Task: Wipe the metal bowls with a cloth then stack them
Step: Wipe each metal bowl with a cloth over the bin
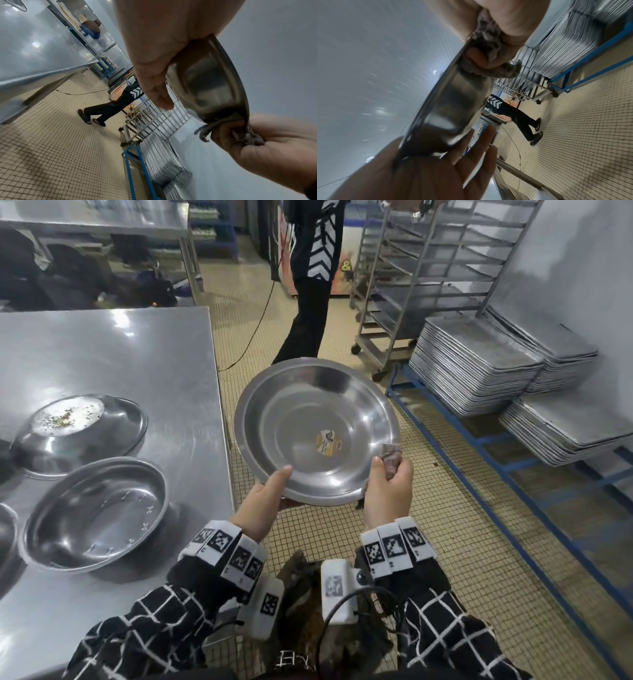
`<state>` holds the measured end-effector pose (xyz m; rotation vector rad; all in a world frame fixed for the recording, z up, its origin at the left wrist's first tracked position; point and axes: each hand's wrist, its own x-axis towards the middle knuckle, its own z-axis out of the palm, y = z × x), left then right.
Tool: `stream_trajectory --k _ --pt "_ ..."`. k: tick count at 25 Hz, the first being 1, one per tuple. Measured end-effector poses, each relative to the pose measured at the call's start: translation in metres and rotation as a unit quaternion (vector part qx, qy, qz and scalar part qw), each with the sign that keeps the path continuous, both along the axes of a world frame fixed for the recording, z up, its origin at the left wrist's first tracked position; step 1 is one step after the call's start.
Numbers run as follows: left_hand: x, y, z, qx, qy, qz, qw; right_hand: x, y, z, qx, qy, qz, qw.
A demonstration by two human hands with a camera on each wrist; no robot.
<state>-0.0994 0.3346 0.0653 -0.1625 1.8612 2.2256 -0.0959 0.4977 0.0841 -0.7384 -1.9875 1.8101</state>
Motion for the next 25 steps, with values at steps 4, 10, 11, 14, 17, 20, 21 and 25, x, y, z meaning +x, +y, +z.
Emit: stream_trajectory --k 4,10,11,14,17,20,21,25 --pt "0.011 -0.035 -0.003 0.000 0.021 -0.019 1.000 0.009 -0.016 -0.005 0.016 0.010 0.024 1.000" --pt "0.034 -0.115 0.001 0.115 0.015 0.130 0.985 0.019 -0.036 -0.004 0.047 0.000 0.174 0.984" --pt "0.043 -0.127 -0.001 0.106 0.033 0.156 0.982 0.019 -0.046 -0.003 0.043 -0.001 0.201 0.979" --pt "0.072 -0.160 0.000 -0.003 0.065 0.298 0.952 0.018 -0.084 -0.001 0.011 -0.018 0.276 0.961" --pt "0.102 -0.193 0.003 -0.102 0.055 0.398 0.910 0.022 -0.126 -0.001 0.000 -0.027 0.344 0.939" --pt "0.136 -0.228 0.005 -0.183 0.052 0.483 0.855 0.030 -0.176 -0.002 -0.001 -0.018 0.401 0.916" --pt "0.147 -0.240 0.006 -0.207 0.054 0.502 0.838 0.034 -0.195 -0.002 0.017 -0.014 0.419 0.908" --pt "0.178 -0.298 0.010 -0.265 0.047 0.539 0.798 0.043 -0.269 0.001 0.059 0.002 0.464 0.884"
